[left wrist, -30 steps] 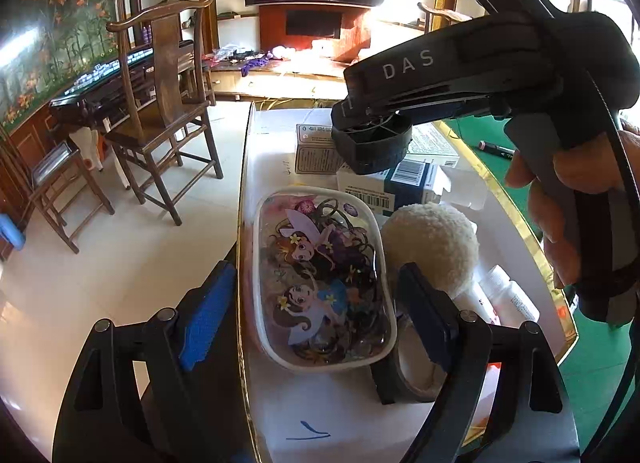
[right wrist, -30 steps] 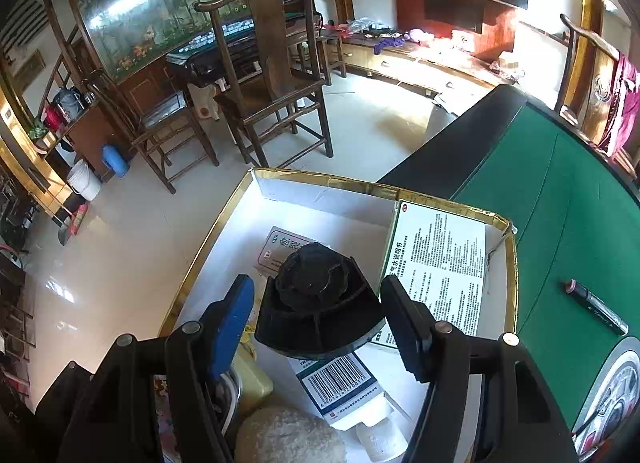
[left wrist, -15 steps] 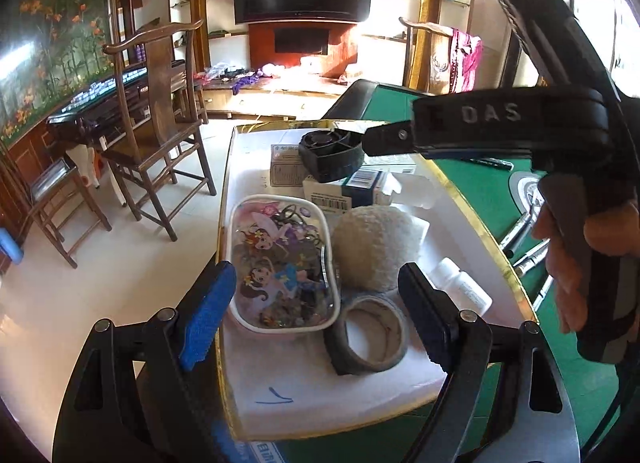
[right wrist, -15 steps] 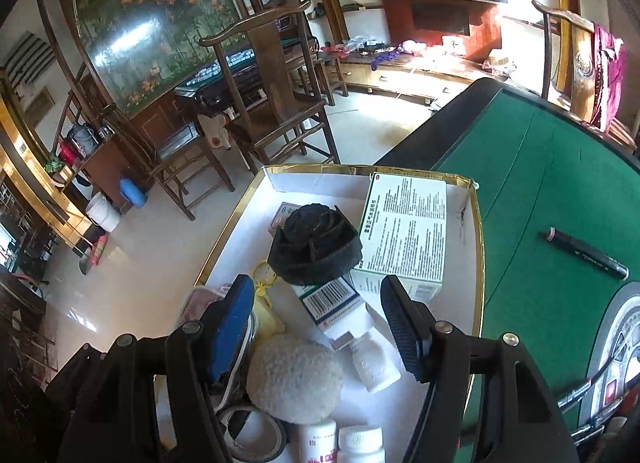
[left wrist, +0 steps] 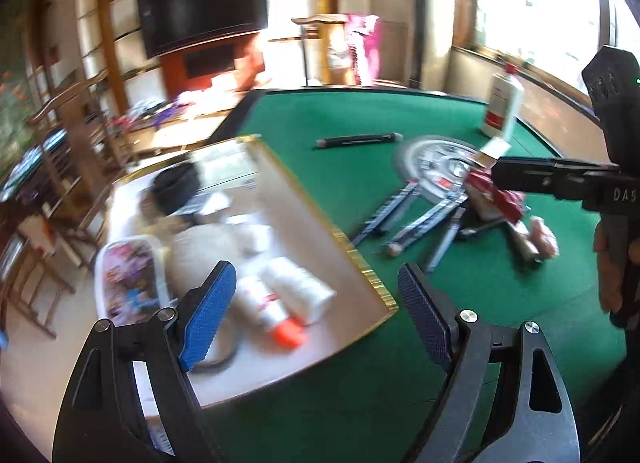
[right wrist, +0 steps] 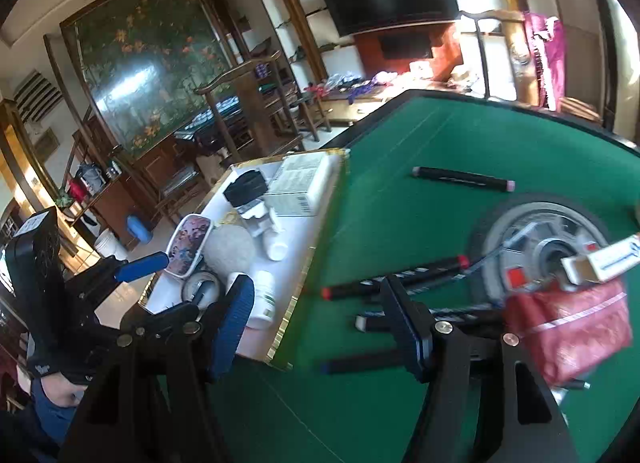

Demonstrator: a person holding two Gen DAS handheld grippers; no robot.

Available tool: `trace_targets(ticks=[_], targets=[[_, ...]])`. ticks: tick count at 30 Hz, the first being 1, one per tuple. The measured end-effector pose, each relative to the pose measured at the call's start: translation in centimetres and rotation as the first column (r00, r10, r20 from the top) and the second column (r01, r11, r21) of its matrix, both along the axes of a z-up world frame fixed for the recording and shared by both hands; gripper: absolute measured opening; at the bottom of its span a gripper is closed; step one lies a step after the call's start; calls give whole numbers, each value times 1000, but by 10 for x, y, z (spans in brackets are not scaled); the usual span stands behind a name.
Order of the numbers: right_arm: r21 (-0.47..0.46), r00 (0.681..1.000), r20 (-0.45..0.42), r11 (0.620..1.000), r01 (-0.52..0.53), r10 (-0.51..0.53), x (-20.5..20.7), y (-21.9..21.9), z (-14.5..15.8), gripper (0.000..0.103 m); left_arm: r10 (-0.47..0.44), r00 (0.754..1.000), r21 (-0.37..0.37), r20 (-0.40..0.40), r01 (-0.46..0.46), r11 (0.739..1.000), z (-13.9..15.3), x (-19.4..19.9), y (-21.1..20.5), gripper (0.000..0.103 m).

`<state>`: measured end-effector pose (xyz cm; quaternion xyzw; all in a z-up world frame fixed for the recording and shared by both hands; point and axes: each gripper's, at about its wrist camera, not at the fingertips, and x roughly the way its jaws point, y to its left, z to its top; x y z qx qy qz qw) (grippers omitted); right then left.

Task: Organize objects
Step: 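Move left tool to the black markers while right tool reaches pink plush toy, then grasp a black marker with left tool while right tool grasps pink plush toy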

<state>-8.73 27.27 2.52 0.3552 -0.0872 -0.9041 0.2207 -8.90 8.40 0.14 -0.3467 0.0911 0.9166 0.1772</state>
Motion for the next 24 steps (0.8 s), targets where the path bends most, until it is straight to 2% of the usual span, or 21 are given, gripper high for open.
trace_targets(ticks=[3,4,5,6,8,10,12,15,19,21,24], targets=[[-33,996,-18,995,89,-90,27,54,-5,66,-75,997,-46,-13,75,996,-2,-15,33,83],[-44,993,-21,992,115,-116,35,70,-6,66,-94,995,-52,22,95,994,-3,-26,43,80],[-58,991,-25,990,129,-131,41,83,-7,66,-110,992,-41,59,113,993,-4,-37,49,71],[-71,990,-26,988,137,-139,47,94,-9,66,-123,988,-22,98,126,992,-5,-50,54,66],[-92,987,-19,983,157,-159,54,113,-14,66,-132,976,-29,171,139,990,-11,-76,66,51],[-123,984,7,977,176,-177,55,128,-20,66,-132,960,-66,245,153,986,-20,-100,78,50],[-168,982,38,968,187,-184,55,143,-24,66,-134,950,-76,282,161,984,-27,-117,90,50],[-227,980,74,954,197,-184,54,156,-29,66,-104,937,-96,334,143,985,-42,-138,102,50],[-252,979,82,947,200,-185,58,160,-32,66,-45,918,-130,395,104,986,-61,-154,107,50],[-263,979,89,944,199,-182,59,160,-34,66,-33,918,-122,395,89,989,-63,-156,108,49],[-276,979,97,941,197,-177,60,159,-36,66,15,918,-130,397,40,991,-63,-158,110,29]])
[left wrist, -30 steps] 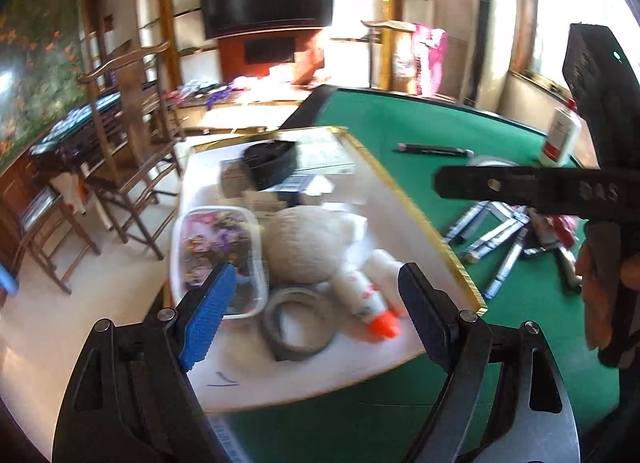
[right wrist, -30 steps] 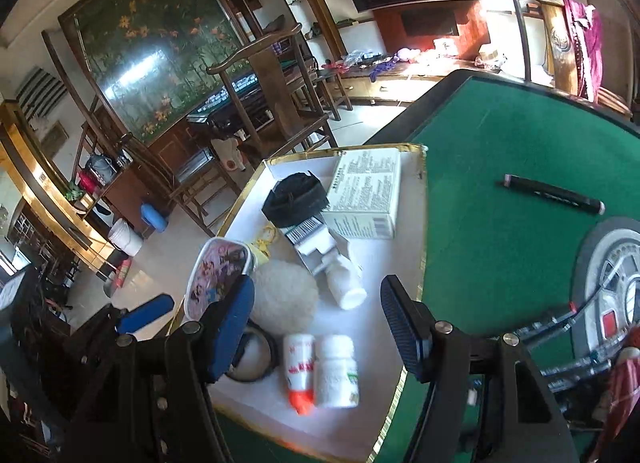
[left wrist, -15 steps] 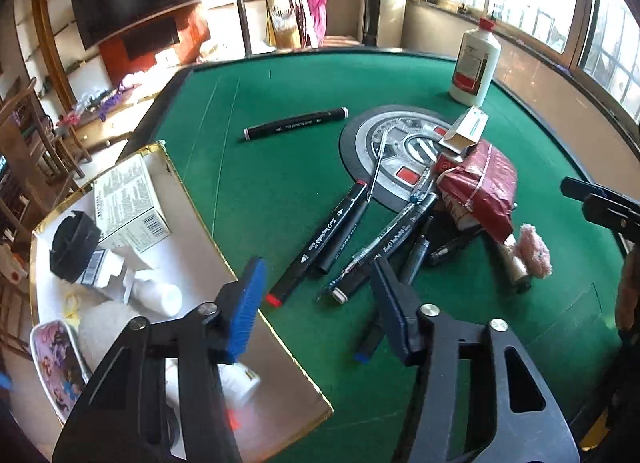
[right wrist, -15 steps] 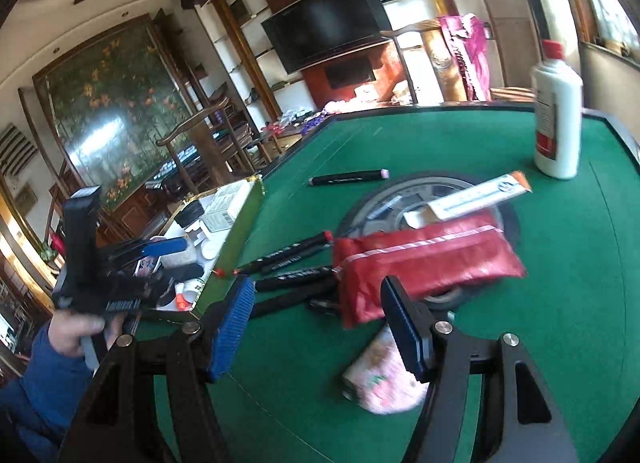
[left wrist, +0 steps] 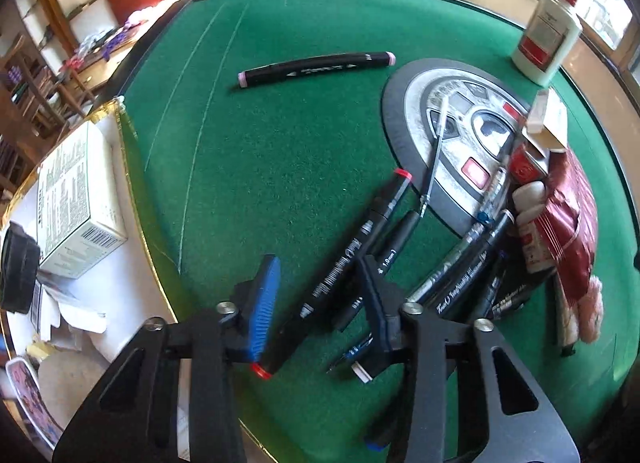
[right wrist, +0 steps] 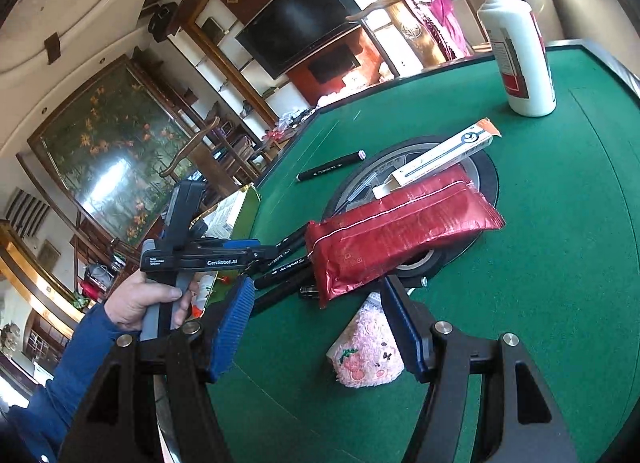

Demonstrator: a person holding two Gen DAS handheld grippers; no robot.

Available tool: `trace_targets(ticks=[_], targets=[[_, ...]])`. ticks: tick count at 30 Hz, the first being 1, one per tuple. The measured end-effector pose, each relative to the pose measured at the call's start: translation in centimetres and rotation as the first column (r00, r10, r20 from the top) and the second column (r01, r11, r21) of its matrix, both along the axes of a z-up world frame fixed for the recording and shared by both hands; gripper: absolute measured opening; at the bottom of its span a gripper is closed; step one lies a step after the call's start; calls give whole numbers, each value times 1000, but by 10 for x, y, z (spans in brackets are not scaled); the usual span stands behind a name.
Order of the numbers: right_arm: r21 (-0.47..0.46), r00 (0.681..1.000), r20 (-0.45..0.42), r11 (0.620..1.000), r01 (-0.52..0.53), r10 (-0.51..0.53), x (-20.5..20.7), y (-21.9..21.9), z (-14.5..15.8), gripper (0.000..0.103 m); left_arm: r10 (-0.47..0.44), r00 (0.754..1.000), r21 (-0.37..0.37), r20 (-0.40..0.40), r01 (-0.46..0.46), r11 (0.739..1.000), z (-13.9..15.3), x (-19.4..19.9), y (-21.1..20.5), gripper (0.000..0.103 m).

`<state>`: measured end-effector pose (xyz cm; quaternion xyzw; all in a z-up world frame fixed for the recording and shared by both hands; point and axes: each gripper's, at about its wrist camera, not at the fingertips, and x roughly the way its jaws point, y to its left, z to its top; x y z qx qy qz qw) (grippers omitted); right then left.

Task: Organize objects
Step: 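Grasp a black marker with left tool while right tool grasps pink plush toy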

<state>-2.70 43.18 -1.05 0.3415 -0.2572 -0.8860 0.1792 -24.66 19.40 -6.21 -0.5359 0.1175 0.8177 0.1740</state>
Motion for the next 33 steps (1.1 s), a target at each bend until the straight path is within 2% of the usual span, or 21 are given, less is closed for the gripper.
trace_targets(ticks=[1,4,7,9,14,16,20,22,24,27,28,31,33], targets=[[0,1000,0,1000,-1,1,0,0,-1,66,-4,1000,-10,5,4,1000,-2,-1,3,22],[-6,1000,3,1000,1,-1,0,-1,-2,66,-56,998,18,35,55,998,-8,14,13,14],[1,1000,6,1000,9,-9,2,-2,-2,66,-112,992,63,60,108,992,-8,34,26,14],[5,1000,7,1000,15,-15,2,-1,-2,66,-121,992,22,26,120,992,-8,44,35,14],[88,999,41,996,30,-34,0,-6,-6,66,-65,997,31,-36,66,997,-10,48,35,15],[156,997,67,987,27,-37,-1,-12,-8,66,-56,996,28,-71,58,998,-11,57,34,15],[311,994,90,950,27,-58,2,-24,-13,66,-36,992,73,-119,45,996,-11,68,24,14],[359,994,103,933,3,-42,1,-31,-19,66,-29,989,87,-144,42,995,-10,69,17,14],[368,992,121,930,-17,-29,-3,-36,-28,66,-29,985,98,-168,46,994,-10,72,11,15],[327,986,162,945,-15,-40,-10,-33,-44,66,-34,980,104,-197,56,993,-14,66,20,15],[301,982,186,953,-23,-35,-11,-31,-50,60,-36,979,104,-198,58,993,-14,65,20,15],[282,986,167,959,-17,-31,-10,-29,-53,44,-48,975,105,-215,72,992,-15,64,22,15],[332,990,138,943,-30,-17,-7,-35,-51,40,-55,973,97,-226,79,992,-16,65,22,16]])
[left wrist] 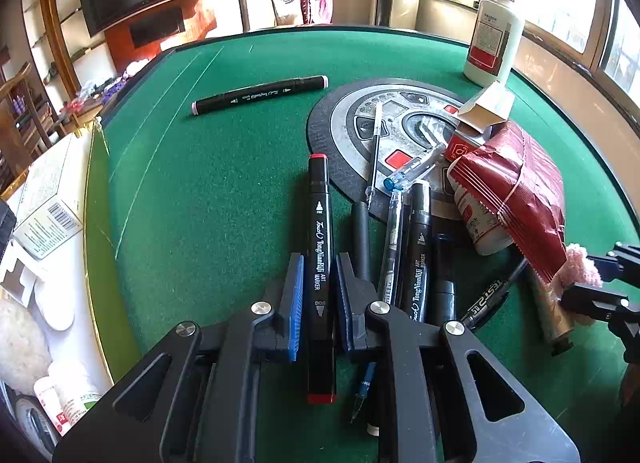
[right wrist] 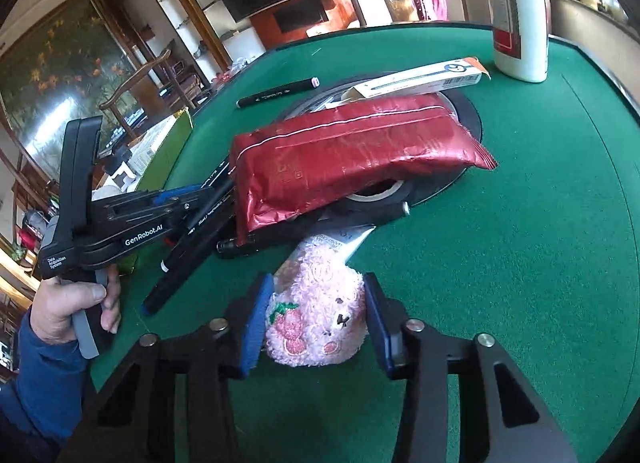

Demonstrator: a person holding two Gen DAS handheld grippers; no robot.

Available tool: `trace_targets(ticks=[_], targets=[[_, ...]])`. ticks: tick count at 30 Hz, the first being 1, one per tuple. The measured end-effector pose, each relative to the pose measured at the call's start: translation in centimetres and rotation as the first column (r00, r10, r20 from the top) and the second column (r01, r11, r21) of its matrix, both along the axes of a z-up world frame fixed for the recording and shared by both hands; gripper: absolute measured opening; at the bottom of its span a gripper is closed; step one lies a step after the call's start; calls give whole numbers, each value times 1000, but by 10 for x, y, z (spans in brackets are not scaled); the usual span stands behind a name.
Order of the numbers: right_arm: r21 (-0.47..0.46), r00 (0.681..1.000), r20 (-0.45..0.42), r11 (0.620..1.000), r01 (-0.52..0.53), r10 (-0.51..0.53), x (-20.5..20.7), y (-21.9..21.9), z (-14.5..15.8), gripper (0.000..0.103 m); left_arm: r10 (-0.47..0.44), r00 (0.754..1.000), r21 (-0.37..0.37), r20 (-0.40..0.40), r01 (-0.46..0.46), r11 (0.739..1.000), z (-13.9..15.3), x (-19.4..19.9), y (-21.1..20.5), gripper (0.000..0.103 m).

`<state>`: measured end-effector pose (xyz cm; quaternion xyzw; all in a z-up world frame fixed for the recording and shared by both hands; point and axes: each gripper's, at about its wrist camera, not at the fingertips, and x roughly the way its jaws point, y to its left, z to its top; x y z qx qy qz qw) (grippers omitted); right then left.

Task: Organize objects
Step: 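Grasp a black marker with left tool while right tool grasps pink plush toy, then carry the marker with left tool while right tool carries plush toward tray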

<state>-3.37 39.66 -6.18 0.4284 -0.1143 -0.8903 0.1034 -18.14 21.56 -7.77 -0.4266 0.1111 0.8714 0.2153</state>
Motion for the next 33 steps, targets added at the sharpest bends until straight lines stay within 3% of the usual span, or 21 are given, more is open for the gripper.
trace_targets(ticks=[3,6,12,18,33], targets=[[66,999,-31,998,-17,19,7,-7,8,32,0,1000,-4,5,0,1000,0,-1,1,16],[91,997,-80,996,15,-8,10,-3,17,32,11,1000,22,13,-12,1000,0,-1,-1,15],[56,994,-108,998,18,-12,10,-2,24,32,22,1000,74,6,-22,997,5,2,-7,14],[34,990,-137,999,33,-28,10,2,32,32,46,999,172,-24,-41,984,19,3,-20,14],[16,988,-155,1000,18,-15,7,-9,33,32,98,983,166,-158,-71,984,41,47,-35,14]])
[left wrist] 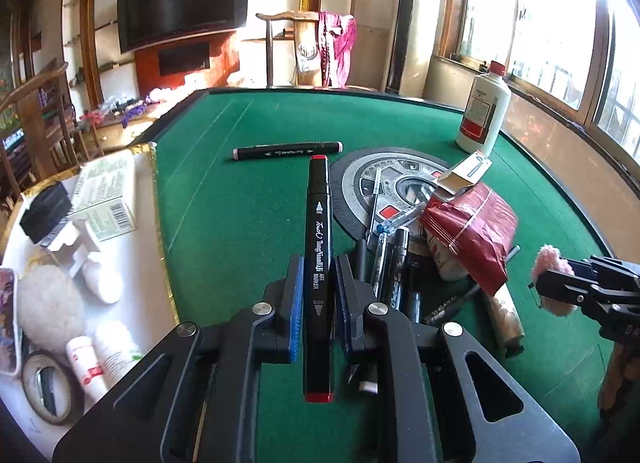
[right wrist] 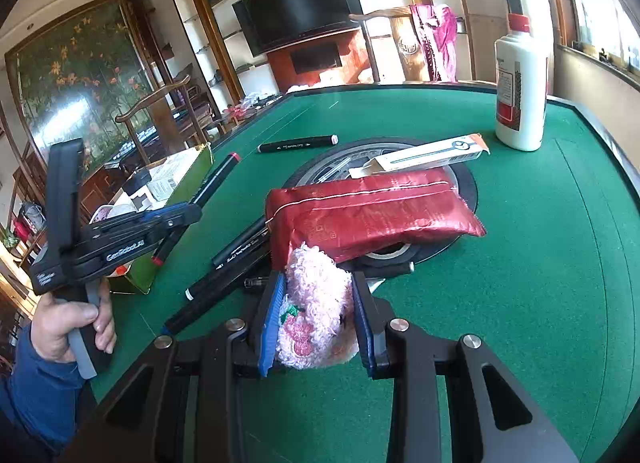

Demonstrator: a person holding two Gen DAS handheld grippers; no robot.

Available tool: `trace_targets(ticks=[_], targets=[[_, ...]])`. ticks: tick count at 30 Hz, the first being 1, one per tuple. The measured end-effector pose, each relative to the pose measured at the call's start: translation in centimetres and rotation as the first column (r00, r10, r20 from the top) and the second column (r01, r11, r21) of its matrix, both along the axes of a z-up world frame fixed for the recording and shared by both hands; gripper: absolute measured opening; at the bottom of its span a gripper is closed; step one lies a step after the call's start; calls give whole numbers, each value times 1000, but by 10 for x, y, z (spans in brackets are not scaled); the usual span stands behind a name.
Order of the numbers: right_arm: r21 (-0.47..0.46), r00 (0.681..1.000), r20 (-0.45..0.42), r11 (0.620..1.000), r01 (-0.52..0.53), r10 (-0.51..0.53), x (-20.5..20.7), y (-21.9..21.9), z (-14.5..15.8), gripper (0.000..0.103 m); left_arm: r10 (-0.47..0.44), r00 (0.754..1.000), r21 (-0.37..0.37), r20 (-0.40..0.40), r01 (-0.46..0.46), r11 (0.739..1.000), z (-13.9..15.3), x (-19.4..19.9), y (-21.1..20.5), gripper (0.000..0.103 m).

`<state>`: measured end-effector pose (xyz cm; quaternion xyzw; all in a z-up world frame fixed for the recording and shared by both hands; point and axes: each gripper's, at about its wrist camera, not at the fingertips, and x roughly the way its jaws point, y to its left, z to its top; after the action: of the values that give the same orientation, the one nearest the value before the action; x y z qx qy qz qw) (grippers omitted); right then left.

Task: Organize objects
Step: 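Carry the marker with left tool while right tool carries plush toward tray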

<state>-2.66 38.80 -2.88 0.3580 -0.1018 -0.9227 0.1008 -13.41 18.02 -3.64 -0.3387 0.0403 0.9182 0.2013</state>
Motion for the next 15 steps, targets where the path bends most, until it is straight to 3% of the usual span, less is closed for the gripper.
trace_targets(ticks=[7,15], targets=[[-1,1000,-4,1000,-19,19,-1,-18,0,32,31,997,-13,-67,-32,999,14,28,-21,14],[-13,998,-20,999,-53,52,-4,-50,3,32,75,994,10,-85,-75,997,24,42,-54,14]])
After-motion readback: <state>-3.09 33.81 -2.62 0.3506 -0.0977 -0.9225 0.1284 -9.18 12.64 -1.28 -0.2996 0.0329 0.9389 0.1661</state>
